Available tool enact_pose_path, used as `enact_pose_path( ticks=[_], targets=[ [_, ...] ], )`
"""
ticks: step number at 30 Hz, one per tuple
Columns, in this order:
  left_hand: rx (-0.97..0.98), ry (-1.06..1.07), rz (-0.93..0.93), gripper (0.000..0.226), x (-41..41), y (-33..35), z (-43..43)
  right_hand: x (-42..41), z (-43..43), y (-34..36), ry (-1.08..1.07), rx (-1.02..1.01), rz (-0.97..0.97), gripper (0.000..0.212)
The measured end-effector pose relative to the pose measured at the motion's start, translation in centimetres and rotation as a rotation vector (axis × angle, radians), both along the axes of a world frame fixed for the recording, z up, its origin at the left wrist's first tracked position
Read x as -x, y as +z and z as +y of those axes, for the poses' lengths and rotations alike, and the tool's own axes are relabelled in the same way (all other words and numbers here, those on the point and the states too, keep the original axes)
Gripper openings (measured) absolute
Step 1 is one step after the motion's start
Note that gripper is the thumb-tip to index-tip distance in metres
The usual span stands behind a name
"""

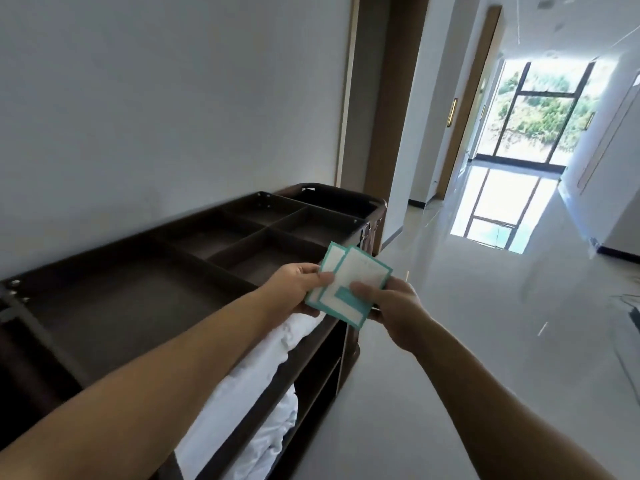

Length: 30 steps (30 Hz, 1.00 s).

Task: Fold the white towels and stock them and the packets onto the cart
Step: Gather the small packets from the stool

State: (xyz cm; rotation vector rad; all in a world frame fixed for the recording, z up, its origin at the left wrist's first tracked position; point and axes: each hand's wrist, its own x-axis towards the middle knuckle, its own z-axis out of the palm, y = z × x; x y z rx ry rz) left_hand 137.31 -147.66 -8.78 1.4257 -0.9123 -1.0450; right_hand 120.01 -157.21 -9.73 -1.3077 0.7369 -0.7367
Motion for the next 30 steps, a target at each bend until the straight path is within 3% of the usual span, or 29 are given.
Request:
enact_pose_path(
  ticks=[3,6,13,22,30],
  targets=[
    [0.037,0.090,0.082,0.019,-1.8,-0.4,-5.1,-1.6,-4.8,0.2,-0.104,0.003,-0.017,0.025],
    [0.054,0.185,0.047,0.020,-3.2,-0.5,-9.4,-2.5,-9.2,-0.2,-0.176,0.035,-0.025,0.020],
    [0.065,0.288,0.041,0.010,-5.4,-1.8,-18.0,-3.6,-19.1,-1.8,-0.159,-0.018,-0.023,0.014],
    [0.064,0.411,0.032,0.010,-6.4,-1.4,-27.7,-8.6,-32.7,-1.1,0.018,0.011,0.015,0.019],
    [0.051,0.612,0.018,0.012,-14.1,-2.1,-29.8,-22.2,-35.9,-1.0,0.348,0.079,0.125,0.017]
  ],
)
